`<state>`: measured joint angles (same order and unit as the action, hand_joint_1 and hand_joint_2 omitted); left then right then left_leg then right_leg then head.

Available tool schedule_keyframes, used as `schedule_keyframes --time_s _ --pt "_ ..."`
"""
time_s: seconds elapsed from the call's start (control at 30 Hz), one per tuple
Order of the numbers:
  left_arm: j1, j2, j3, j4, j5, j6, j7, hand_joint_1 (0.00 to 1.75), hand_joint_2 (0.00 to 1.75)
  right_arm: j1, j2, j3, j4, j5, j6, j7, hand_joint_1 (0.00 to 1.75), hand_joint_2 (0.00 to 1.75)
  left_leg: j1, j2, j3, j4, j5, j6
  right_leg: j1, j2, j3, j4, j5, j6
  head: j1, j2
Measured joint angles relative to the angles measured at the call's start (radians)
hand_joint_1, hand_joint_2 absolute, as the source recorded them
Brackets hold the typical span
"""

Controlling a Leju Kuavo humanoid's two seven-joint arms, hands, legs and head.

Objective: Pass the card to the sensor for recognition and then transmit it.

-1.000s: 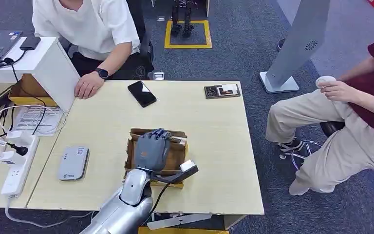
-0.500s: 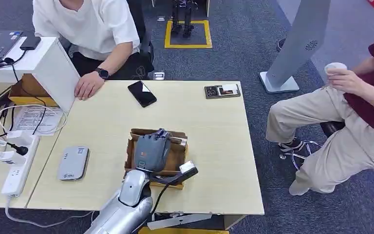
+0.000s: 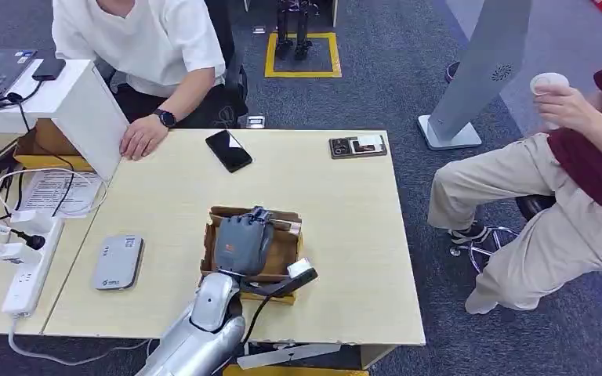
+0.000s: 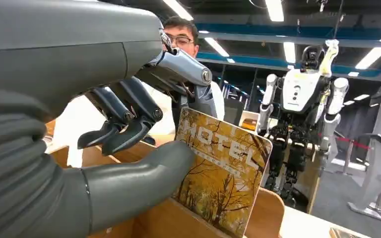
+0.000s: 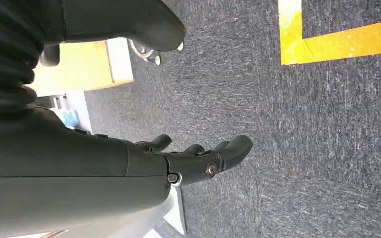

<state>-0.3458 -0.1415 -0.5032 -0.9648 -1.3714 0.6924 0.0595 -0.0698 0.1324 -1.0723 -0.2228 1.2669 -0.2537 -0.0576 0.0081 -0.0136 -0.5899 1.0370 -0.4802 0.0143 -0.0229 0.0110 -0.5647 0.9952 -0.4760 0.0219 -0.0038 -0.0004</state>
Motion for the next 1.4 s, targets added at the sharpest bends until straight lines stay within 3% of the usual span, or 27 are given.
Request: schedule_keyframes --time_s 0.2,0.47,0.63,1.17,1.4 --pt "0.008 -0.001 0.01 -0.01 0.002 0.0 -0.031 1.75 1.75 0.0 0.0 0.0 0.0 0.0 -0.001 0.002 0.0 1.75 0.0 0.0 0.0 0.0 0.0 0.0 0.0 0.0 0.0 0.0 0.0 0.0 0.0 0.0" --pt "0.028 -0.062 0.117 -0.131 0.137 0.0 -0.248 1.75 1.75 0.0 0.0 0.0 0.0 0.0 -0.007 0.001 0.0 1.75 0.0 0.0 0.0 0.0 0.0 0.0 0.0 0.0 0.0 0.0 0.0 0.0 0.0 0.0" --pt "-0.077 -0.057 0.121 -0.133 0.291 0.0 -0.186 1.75 1.75 -0.003 0.0 0.004 0.0 0.01 -0.003 -0.001 0.0 1.75 -0.001 0.0 0.0 0.0 0.001 0.0 0.0 0.0 0.0 0.0 0.001 0.0 0.0 0.0" --pt "-0.168 -0.028 0.121 -0.116 0.285 0.0 -0.154 1.75 1.75 -0.016 0.0 0.006 0.006 0.017 0.004 0.006 0.0 1.75 -0.001 0.0 0.0 0.0 0.0 0.0 0.0 0.0 0.0 0.0 0.0 0.0 0.0 0.0" --pt "-0.226 -0.024 0.121 -0.051 0.334 -0.001 -0.145 1.75 1.75 -0.019 0.004 0.014 0.008 0.02 0.012 0.013 0.0 1.75 -0.001 0.0 0.0 0.0 0.001 0.0 0.0 0.0 0.0 0.0 0.0 0.0 0.0 0.0"
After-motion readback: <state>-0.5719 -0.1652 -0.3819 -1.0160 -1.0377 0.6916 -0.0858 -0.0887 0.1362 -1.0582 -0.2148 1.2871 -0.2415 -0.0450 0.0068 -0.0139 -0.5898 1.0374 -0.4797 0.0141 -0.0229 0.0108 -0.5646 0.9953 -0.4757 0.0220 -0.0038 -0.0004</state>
